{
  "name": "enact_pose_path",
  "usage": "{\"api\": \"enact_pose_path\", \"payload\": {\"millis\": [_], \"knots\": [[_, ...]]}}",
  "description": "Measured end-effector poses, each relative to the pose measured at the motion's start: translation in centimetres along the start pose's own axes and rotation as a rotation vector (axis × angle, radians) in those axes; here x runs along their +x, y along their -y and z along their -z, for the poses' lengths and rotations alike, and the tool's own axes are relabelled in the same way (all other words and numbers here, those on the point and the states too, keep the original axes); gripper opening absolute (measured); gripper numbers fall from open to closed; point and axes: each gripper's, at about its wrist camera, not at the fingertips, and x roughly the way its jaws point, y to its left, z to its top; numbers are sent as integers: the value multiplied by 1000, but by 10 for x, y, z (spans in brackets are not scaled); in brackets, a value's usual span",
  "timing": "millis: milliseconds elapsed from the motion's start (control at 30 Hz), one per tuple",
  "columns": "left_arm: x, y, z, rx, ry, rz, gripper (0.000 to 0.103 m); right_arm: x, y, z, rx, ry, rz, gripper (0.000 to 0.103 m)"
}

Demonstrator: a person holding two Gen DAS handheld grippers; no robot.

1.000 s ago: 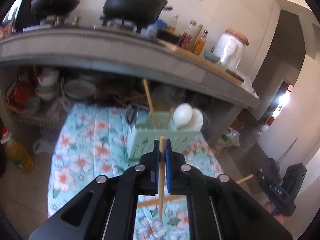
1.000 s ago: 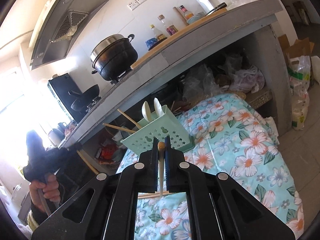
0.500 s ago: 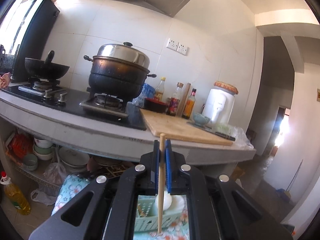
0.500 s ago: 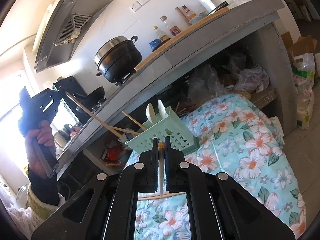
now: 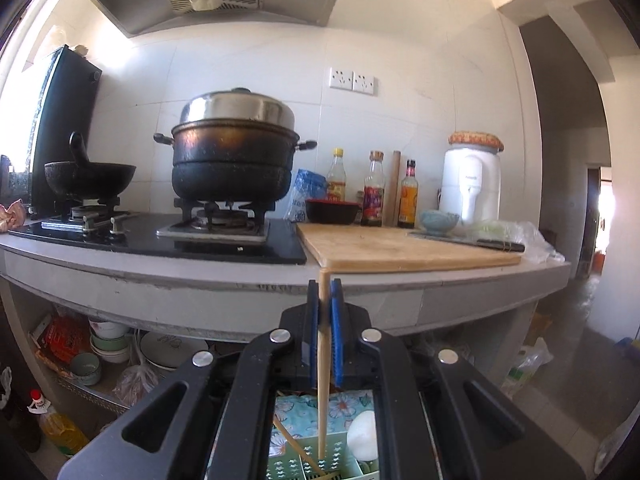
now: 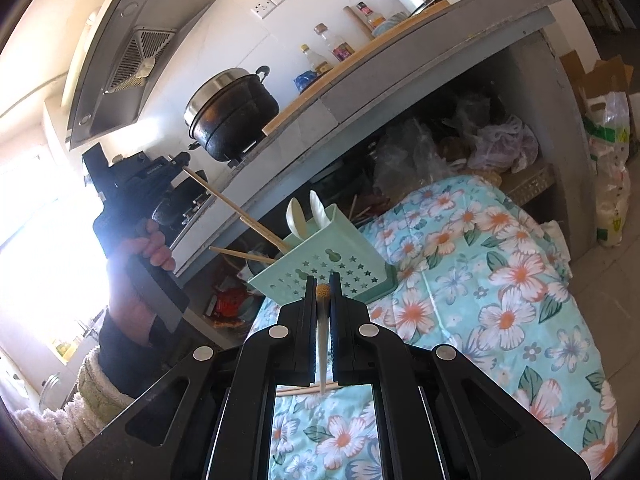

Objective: Organize utensils

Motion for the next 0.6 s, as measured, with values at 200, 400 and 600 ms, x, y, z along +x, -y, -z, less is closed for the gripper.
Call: {"api": "enact_pose_path", "payload": {"millis": [200, 400, 600], "knots": [[27, 4, 32, -19, -109, 57, 5, 0, 2, 0, 6, -6, -6, 4], [22, -2, 43, -122, -127, 121, 38, -4, 1, -3, -9, -1, 6, 4], [-28, -18, 47, -145, -67, 67, 57, -11, -6, -10, -31, 32, 7, 4]]}}
